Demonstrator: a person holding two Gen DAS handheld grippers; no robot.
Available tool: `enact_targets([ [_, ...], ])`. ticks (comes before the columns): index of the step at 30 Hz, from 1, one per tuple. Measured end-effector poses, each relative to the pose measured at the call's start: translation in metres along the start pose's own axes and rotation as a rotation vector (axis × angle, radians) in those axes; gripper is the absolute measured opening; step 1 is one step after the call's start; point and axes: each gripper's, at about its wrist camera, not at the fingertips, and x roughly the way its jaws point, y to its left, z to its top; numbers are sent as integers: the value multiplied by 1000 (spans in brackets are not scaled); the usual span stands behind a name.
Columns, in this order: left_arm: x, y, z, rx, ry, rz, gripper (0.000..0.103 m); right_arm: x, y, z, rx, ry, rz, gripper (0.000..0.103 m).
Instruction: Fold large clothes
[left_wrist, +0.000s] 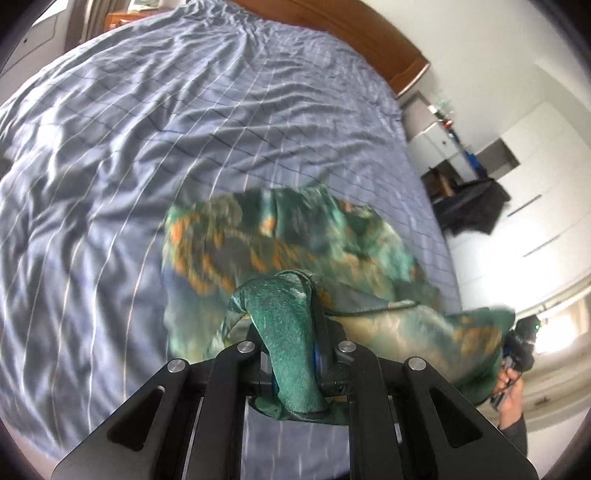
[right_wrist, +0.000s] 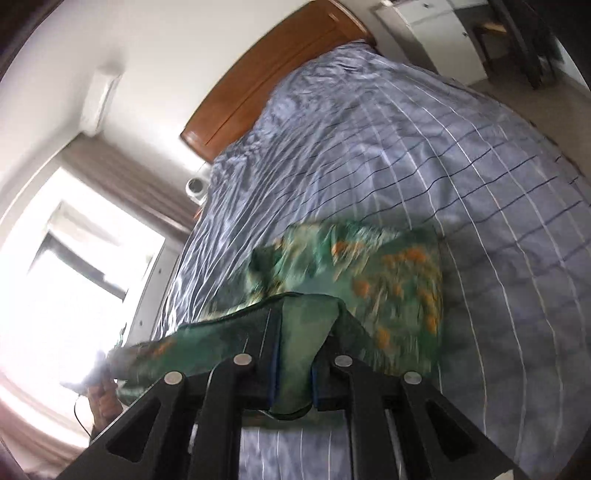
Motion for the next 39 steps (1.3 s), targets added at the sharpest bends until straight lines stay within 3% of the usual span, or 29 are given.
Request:
enact_targets([
  [7,77,8,24,-1,72,109,12,82,-39,26,27,39,-92,12],
  [12,96,12,27,-4,84,133,24,111,-63,27,121,54,-99,13],
  [15,93,10,29,3,97,87,48,119,-70,30,184,78,-87,15],
  [17,83,7,32,6,76,64,82,120,-73,33,221,103,-68,21],
  [18,77,7,33,6,53,67,90,119,-73,36,238,114,-47,24],
  [19,67,8,36,2,18,69,98,115,-73,39,259,117,-11,34],
  [23,43,21,43,-41,-27,37,98,90,-71,51,312,37,37,69],
  [26,37,25,34,16,-13,21,98,69,-61,61,255,-24,12,69],
  [30,55,17,5,165,75,0,98,75,-35,52,22,73,-128,70],
  [32,76,9,-3,214,102,62,98,96,-26,40,-81,160,-223,70],
  [36,112,-8,1,242,96,157,97,128,-26,30,-152,189,-339,70],
  [37,116,-11,3,245,88,179,94,138,-24,28,-166,191,-356,70],
  [39,125,-14,7,249,79,244,63,147,-18,24,-204,174,-386,67],
])
